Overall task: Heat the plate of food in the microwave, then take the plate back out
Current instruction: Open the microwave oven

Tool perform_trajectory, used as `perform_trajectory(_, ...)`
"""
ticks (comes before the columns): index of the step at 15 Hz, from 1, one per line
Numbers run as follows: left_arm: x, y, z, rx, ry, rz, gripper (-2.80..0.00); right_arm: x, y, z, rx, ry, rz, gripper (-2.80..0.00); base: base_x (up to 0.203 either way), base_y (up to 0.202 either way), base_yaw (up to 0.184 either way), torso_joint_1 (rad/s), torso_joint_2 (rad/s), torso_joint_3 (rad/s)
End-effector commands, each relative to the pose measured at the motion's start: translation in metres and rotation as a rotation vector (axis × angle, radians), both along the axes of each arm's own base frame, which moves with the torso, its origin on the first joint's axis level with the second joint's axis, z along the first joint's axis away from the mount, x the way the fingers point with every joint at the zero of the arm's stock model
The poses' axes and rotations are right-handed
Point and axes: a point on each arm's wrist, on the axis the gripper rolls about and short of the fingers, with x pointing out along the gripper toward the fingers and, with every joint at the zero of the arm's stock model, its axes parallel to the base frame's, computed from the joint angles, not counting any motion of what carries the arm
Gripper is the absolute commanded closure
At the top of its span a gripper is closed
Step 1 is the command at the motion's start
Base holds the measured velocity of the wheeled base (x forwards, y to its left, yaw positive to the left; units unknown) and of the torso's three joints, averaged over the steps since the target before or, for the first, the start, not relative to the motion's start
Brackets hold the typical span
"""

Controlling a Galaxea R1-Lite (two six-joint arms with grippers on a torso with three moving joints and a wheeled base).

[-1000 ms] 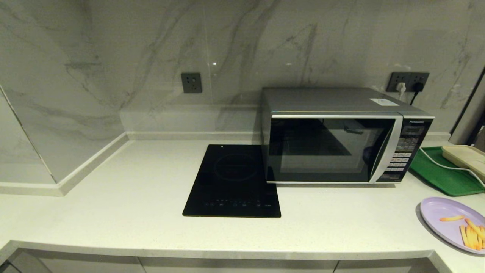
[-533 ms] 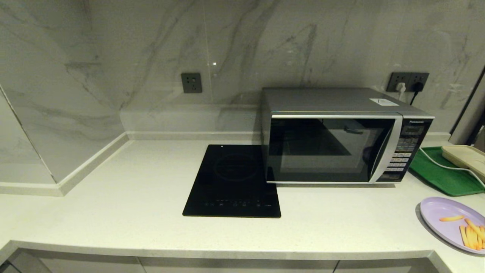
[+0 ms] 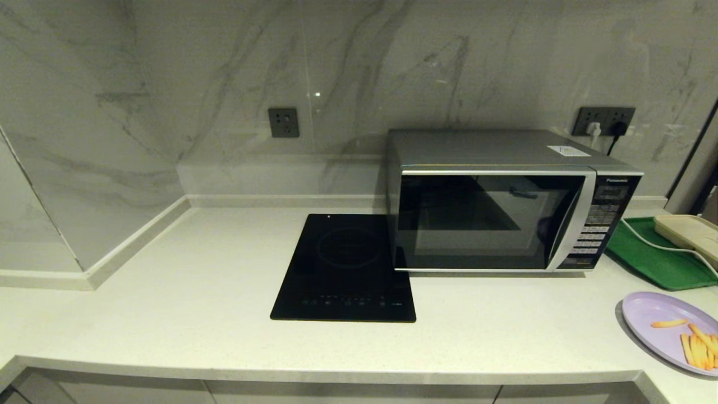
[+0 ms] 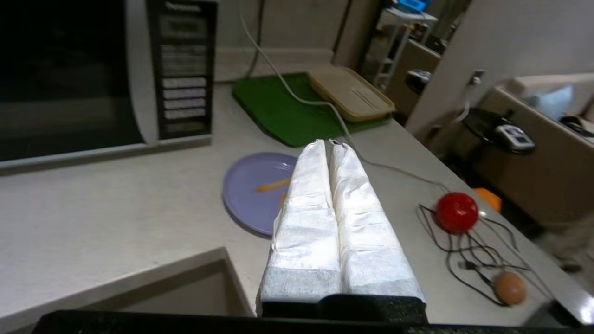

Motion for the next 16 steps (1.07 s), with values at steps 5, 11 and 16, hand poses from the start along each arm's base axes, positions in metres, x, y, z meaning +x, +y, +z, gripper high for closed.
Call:
perform_trajectory(5, 0.0, 0.0, 0.0, -0.001, -0.001, 0.001, 0.0, 0.092, -0.003, -0.023, -0.033, 0.293, -0.132, 0.0, 0.0, 0.0, 0.0, 0.0, 0.0, 0.0)
perform_trajectory(11, 0.0, 0.0, 0.0, -0.001, 0.0, 0.001, 0.0, 0.235, 0.007, -0.024, -0.065, 0.388, -0.143, 0.0, 0.0, 0.0, 0.0, 0.0, 0.0, 0.0)
perform_trajectory(16, 0.0, 0.0, 0.0, -0.001, -0.002, 0.001, 0.0, 0.314, 0.044, -0.057, -0.099, 0.385, -0.102, 0.0, 0.0, 0.0, 0.0, 0.0, 0.0, 0.0)
